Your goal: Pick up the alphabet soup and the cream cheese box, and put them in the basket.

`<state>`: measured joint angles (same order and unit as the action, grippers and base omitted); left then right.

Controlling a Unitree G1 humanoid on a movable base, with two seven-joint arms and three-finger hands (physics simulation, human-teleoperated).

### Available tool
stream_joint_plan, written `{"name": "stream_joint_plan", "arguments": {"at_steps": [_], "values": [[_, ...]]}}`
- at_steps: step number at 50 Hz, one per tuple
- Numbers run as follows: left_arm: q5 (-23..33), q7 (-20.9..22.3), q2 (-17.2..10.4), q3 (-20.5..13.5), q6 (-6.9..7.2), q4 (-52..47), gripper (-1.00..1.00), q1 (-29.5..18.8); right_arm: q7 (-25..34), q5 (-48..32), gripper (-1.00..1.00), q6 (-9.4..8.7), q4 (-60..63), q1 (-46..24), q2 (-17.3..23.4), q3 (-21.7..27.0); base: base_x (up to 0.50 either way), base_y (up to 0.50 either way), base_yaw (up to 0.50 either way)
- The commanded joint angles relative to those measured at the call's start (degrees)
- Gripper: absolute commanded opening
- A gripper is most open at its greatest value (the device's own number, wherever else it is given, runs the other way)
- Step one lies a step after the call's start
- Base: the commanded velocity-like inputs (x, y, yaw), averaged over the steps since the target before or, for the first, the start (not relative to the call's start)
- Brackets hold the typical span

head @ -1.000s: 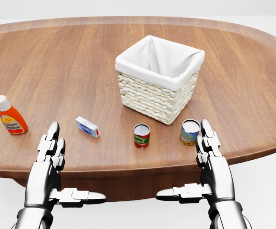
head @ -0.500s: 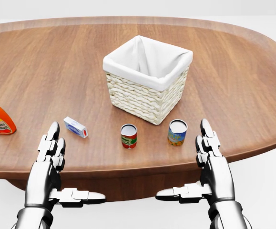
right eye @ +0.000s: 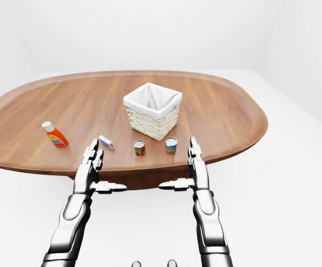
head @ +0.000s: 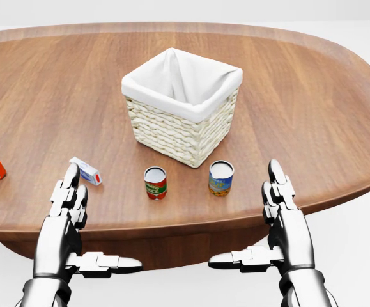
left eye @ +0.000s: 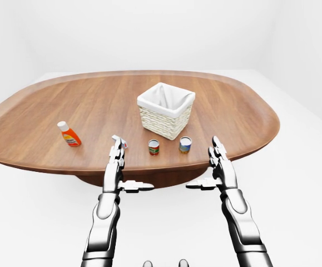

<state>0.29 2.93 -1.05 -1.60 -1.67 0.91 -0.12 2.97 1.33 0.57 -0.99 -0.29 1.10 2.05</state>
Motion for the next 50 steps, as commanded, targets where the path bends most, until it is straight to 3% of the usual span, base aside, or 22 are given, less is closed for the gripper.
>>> {"name": "stream_joint_plan", "arguments": {"at_steps": [1,11,12,14,15,16,19,22,30,33,37,43,44,50], "values": [[0.23,-0.05,0.02,0.15,0.18,-0.37,1.00,0.21,-0.04,-0.16,1.00,-0.08,0.08,0.06,-0.06,-0.15,0.00,-0.13,0.00],[0.25,-0.31,0.05,-0.03,0.56,-0.02,1.00,0.00,-0.23,-0.03,1.00,0.27,-0.38,-0.10,-0.06,0.01,0.00,-0.09,0.00],[0.22,-0.29,0.00,-0.10,0.12,0.63,1.00,-0.18,-0.23,-0.02,1.00,0.56,-0.87,-0.24,-0.03,0.08,0.00,0.00,0.00],[0.30,-0.36,0.05,0.05,0.95,-0.54,1.00,0.23,-0.46,0.00,1.00,0.65,-1.03,-0.31,-0.03,0.18,0.00,0.00,0.00],[0.18,-0.32,0.06,-0.02,0.14,-0.34,1.00,0.14,-9.52,-0.60,1.00,2.45,2.44,-0.10,-0.44,5.19,0.00,0.00,0.00],[0.12,-0.31,0.05,-0.03,0.23,-0.44,1.00,0.13,-10.37,-0.28,1.00,2.62,2.53,-0.10,-0.17,5.24,0.00,0.00,0.00],[0.16,-0.31,-0.02,-0.07,-0.23,0.29,1.00,-0.16,-11.47,0.04,1.00,2.96,2.44,-0.07,0.33,4.96,0.00,0.00,0.00],[0.14,-0.32,0.01,-0.03,0.00,-0.04,1.00,-0.04,-13.02,-0.19,1.00,2.48,2.83,-0.22,0.55,5.09,0.00,0.00,0.00],[0.18,-0.34,0.01,-0.02,0.19,-0.27,1.00,0.03,-14.35,0.52,1.00,3.39,2.35,-0.35,0.81,5.62,0.00,0.00,0.00],[0.16,-0.31,-0.06,-0.16,-0.64,0.91,1.00,-0.31,-15.24,0.42,1.00,3.18,3.02,-0.10,0.82,5.97,0.00,0.00,0.00],[0.18,-0.35,-0.01,-0.06,0.01,-0.05,1.00,0.03,-16.50,0.25,1.00,3.37,2.79,-0.21,0.84,6.35,0.00,0.00,0.00],[0.24,-0.33,-0.02,-0.06,-0.23,0.11,1.00,0.06,-19.39,-0.39,1.00,3.74,2.36,-0.50,1.09,7.20,0.00,0.00,0.00],[0.28,-0.37,0.04,0.05,0.43,-0.78,1.00,0.34,-20.68,-1.44,1.00,4.43,2.45,-0.30,1.13,7.45,0.00,0.00,0.00],[0.26,-0.31,-0.02,-0.07,-0.25,0.16,1.00,0.01,-22.45,-1.50,1.00,4.43,3.06,0.02,1.15,8.01,0.00,0.00,0.00]]}}
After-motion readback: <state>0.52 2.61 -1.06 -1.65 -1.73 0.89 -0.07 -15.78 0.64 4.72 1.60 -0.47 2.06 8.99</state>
